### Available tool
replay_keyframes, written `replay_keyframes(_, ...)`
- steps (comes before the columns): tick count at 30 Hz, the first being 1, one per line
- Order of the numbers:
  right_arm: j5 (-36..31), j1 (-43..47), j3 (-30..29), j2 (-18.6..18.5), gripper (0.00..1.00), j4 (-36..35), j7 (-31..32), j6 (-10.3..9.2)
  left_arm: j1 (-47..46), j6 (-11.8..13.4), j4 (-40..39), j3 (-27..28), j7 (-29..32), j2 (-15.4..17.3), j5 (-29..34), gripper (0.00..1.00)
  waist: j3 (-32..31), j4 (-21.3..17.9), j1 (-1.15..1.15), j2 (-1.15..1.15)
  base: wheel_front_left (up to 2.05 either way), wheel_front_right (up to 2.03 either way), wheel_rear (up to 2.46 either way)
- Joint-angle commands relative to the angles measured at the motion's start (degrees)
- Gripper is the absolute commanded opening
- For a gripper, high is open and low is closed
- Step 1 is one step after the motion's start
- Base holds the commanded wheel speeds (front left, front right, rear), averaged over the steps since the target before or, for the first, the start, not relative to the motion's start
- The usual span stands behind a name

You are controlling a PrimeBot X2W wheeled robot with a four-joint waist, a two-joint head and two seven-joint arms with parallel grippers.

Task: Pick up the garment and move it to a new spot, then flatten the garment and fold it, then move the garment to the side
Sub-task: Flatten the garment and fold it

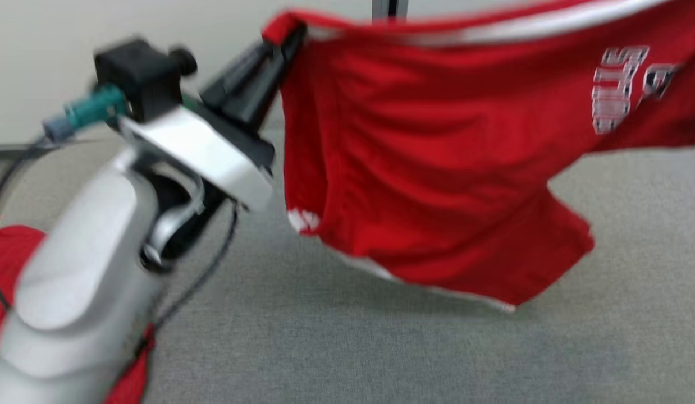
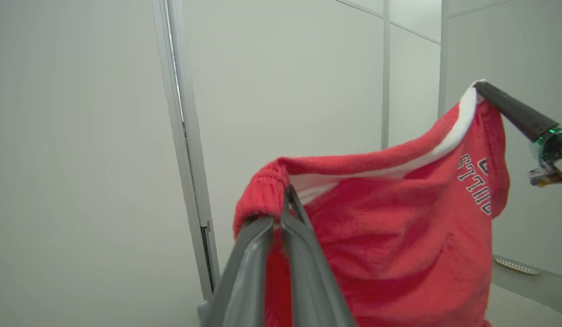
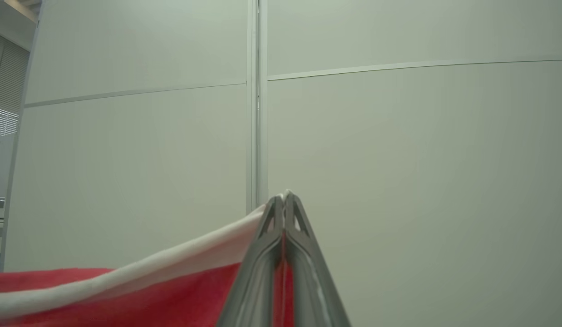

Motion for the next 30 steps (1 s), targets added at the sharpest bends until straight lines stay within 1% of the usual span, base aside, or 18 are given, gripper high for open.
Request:
replay_keyframes(1, 0.93, -3.39, 0.41, -0.72, 0.0, 1.06, 0.4, 0.0, -4.02, -0.3, 0.47, 0.29, 0.43, 1.53, 1.93, 0.0, 4.76, -1.23, 0.0, 0.0, 0.0, 0.0, 0.0)
replay_keyframes(2, 1.46, -6.0, 0.72, -1.28, 0.0, 2.27, 0.37, 0.0, -6.32, -0.56, 1.01, -0.1, 0.36, 1.89, 3.23, 0.0, 6.95, -1.58, 0.0, 0.0, 0.0, 0.0, 0.0)
replay_keyframes(4, 0.53, -12.33, 2.44, -3.84, 0.0, 5.17, -0.1, 0.0, -10.66, -1.01, 3.13, -0.06, 0.84, 0.79, 3.18, 0.0, 11.91, -2.21, 0.0, 0.0, 0.0, 0.0, 0.0)
replay_keyframes(6, 1.53, -19.5, 3.82, -4.49, 0.0, 9.28, -1.03, -0.01, -16.88, -1.32, 6.07, 0.46, 0.87, 0.51, 3.77, 0.0, 16.62, -2.75, 0.0, 0.0, 0.0, 0.0, 0.0)
replay_keyframes(8, 1.61, -27.52, 5.22, -5.2, 0.0, 13.63, -2.37, 0.0, -23.19, -1.72, 9.84, 0.87, 0.13, 0.97, 5.14, 0.0, 21.18, -3.45, 0.0, 0.0, 0.0, 0.0, 0.0)
replay_keyframes(10, 1.06, -35.05, 5.74, -5.1, 0.0, 18.88, -4.79, 0.0, -29.69, -1.98, 14.31, 1.39, -2.37, 1.42, 7.73, 0.0, 25.2, -4.07, 0.0, 0.0, 0.0, 0.0, 0.0)
replay_keyframes(12, 0.74, -41.75, 6.62, -4.21, 0.0, 24.27, -7.99, -0.01, -35.01, -2.11, 19.12, 2.27, -5.29, 0.66, 8.39, 0.0, 28.54, -4.6, 0.0, 0.0, 0.0, 0.0, 0.0)
replay_keyframes(13, 0.38, -47.3, 7.12, -3.78, 0.0, 29.68, -11.03, -0.05, -40.48, -2.35, 23.39, 2.3, -8.53, 0.93, 10.36, 0.0, 31.18, -4.71, 0.0, 0.0, 0.0, 0.0, 0.0)
replay_keyframes(15, -0.42, -51.59, 8.72, -3.13, 0.0, 34.12, -13.57, -0.05, -44.63, -2.57, 27.05, 1.48, -11.5, 0.8, 11.07, 0.0, 33.37, -4.93, 0.0, 0.0, 0.0, 0.0, 0.0)
replay_keyframes(17, -0.31, -53.69, 10.31, -2.16, 0.0, 38.19, -15.33, -0.05, -47.38, -2.88, 30.87, -0.05, -14.7, 1.2, 12.37, 0.0, 34.93, -5.07, 0.0, 0.0, 0.0, 0.0, 0.0)
replay_keyframes(19, 0.61, -54.45, 11.4, -1.27, 0.0, 41.43, -16.52, -0.05, -48.86, -2.95, 34.25, -1.63, -17.48, 0.74, 12.81, 0.0, 36.02, -5.04, 0.0, 0.0, 0.0, 0.0, 0.0)
replay_keyframes(23, 2.33, -51.45, 14.14, 0.03, 0.0, 45.24, -17.64, -0.04, -47.9, -2.95, 38.68, -5.84, -20.64, 0.03, 12.78, 0.0, 36.91, -4.59, 0.0, 0.0, 0.0, 0.0, 0.0)
replay_keyframes(27, 3.95, -45.84, 16.3, 0.07, 0.0, 45.26, -17.81, -0.03, -43.75, -2.96, 40.13, -12.65, -21.47, 0.61, 12.42, 0.0, 36.67, -3.99, 0.0, 0.0, 0.0, 0.0, 0.0)
replay_keyframes(29, 4.62, -41.88, 17.18, -0.27, 0.0, 44.42, -17.79, -0.03, -41.81, -2.96, 39.23, -15.88, -21.55, 1.42, 15.27, 0.0, 35.98, -3.83, 0.0, 0.0, 0.0, 0.0, 0.0)
replay_keyframes(30, 4.75, -39.7, 17.88, -0.59, 0.0, 44.18, -17.78, -0.02, -39.76, -2.96, 38.49, -16.35, -21.56, 1.16, 15.37, 0.0, 35.42, -3.74, 0.0, 0.0, 0.0, 0.0, 0.0)
